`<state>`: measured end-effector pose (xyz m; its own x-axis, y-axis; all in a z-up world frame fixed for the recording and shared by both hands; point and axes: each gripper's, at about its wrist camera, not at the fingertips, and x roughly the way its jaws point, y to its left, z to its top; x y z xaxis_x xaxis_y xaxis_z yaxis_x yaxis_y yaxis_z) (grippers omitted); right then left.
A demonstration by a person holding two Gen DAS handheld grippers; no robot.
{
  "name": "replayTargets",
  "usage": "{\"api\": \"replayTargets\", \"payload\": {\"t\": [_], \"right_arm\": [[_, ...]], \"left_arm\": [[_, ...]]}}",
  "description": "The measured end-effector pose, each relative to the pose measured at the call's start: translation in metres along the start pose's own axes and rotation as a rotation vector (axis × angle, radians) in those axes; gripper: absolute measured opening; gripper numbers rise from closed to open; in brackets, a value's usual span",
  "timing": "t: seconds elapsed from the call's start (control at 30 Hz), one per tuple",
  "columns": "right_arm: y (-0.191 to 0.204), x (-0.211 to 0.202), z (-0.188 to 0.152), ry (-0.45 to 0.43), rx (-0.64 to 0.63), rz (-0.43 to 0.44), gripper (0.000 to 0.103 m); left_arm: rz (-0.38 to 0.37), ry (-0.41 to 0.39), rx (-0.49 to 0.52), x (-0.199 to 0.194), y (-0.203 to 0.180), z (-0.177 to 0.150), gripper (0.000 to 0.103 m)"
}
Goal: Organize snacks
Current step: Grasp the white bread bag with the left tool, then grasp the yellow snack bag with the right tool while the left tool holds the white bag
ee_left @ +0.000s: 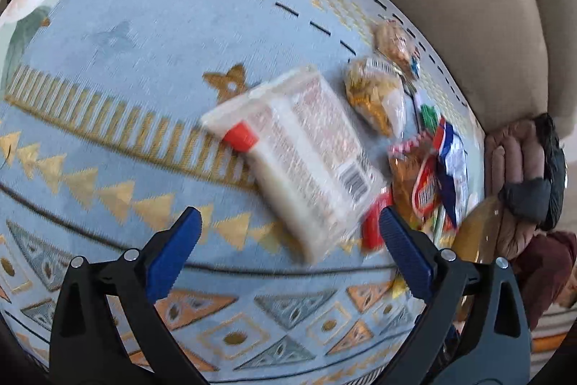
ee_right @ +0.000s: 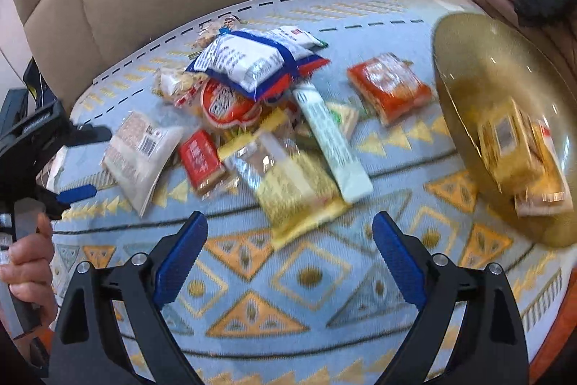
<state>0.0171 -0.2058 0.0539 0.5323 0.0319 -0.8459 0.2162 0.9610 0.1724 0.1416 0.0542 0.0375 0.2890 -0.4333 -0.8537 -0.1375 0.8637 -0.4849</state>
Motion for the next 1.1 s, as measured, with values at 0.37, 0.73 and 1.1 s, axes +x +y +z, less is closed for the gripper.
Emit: {"api": "replayTargets", "payload": {"t": [0.37,0.73,1.1], "right_arm": [[-0.014,0.03,0.014,0.012,-0.01,-0.006,0.092],[0.01,0.05,0.0,0.04,-0.149,-0.15,0.055],[-0.012,0.023,-0.054,0.245,0.117,0.069,0.016]], "left_arm": [[0.105,-0.023,0.041,0.055,-0.039,0.039,0.1],[0.32,-0.072,0.379,0.078,-0.078,0.018,0.094],[0.266,0.079,0.707,0.048,-0.074,-0.061,0.086]]}}
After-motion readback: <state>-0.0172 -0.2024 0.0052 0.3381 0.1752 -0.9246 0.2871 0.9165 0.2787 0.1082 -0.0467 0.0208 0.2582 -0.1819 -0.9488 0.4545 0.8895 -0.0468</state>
